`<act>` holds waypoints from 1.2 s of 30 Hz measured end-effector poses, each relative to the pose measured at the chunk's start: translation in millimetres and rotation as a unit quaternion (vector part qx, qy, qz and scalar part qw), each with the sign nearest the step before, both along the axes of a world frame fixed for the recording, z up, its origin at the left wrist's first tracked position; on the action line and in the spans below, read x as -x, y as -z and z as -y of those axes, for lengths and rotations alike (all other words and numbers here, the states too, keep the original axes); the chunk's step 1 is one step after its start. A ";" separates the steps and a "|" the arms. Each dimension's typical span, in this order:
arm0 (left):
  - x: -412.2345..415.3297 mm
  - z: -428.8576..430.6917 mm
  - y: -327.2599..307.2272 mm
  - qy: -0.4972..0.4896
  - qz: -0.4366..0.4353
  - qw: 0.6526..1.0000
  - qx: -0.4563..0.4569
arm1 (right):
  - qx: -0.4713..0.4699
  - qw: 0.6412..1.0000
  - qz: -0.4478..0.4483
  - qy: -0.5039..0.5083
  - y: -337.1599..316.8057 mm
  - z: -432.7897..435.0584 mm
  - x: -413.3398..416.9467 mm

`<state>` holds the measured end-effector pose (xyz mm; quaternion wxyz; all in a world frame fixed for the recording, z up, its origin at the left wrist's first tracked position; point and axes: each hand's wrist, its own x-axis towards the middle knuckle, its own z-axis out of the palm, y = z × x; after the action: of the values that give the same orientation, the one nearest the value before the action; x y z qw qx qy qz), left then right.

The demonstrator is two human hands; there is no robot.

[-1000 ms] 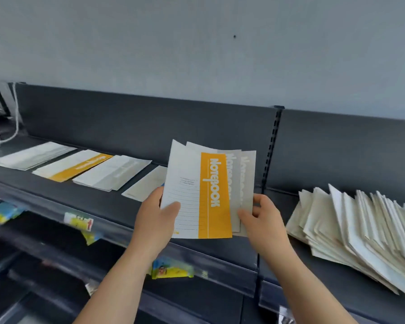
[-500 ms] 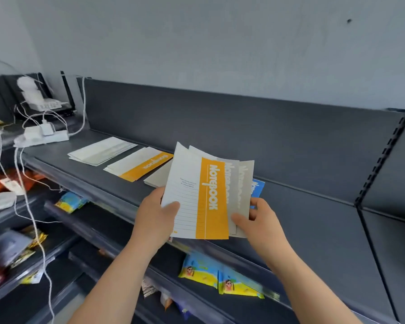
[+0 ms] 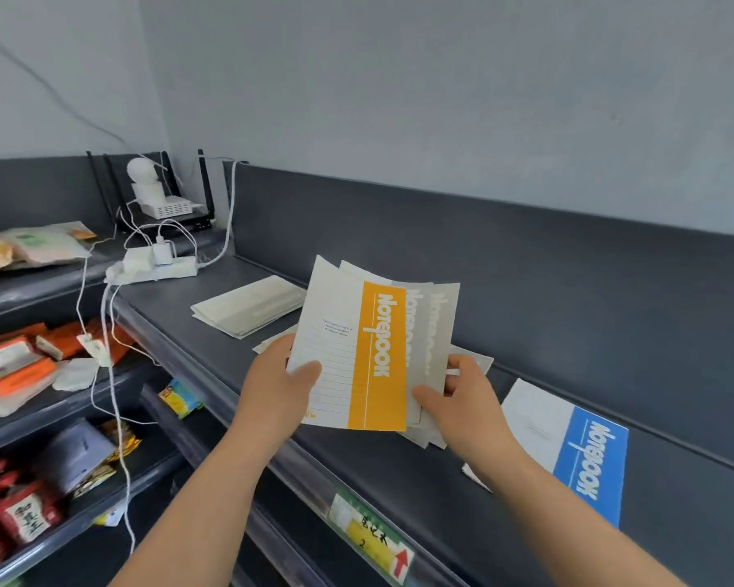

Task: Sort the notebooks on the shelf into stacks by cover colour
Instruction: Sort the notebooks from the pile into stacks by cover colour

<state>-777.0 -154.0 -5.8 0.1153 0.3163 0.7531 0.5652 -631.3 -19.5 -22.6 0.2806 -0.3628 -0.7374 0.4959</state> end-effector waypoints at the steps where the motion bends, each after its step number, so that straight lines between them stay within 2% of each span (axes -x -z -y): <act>1: 9.1 -2.9 1.1 0.000 0.009 1.000 -0.008 | 0.002 1.000 -0.004 -0.003 -0.2 -4.6 12.0; 6: 55.5 -9.3 5.1 0.005 0.038 0.999 -0.035 | 0.023 0.999 -0.028 -0.018 -3.1 -13.0 68.5; 12: 133.5 -10.5 11.2 0.008 0.056 0.998 -0.030 | 0.004 1.000 -0.029 -0.008 -5.6 -11.7 140.6; 17: 206.4 -5.7 8.6 0.028 0.036 0.999 -0.020 | -0.008 0.999 0.018 0.030 5.1 -0.3 208.4; 27: 338.1 -7.7 14.5 0.099 -0.041 0.992 0.064 | -0.075 0.988 0.100 0.089 22.1 27.2 324.3; 36: 396.5 -32.1 32.0 0.126 -0.095 0.977 0.146 | -0.147 0.959 0.210 0.118 34.3 30.4 372.5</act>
<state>-1173.5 -121.9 -37.9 0.1584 0.4401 0.7894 0.3975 -1003.9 -50.0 -57.0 0.2260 -0.4978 -0.7966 0.2579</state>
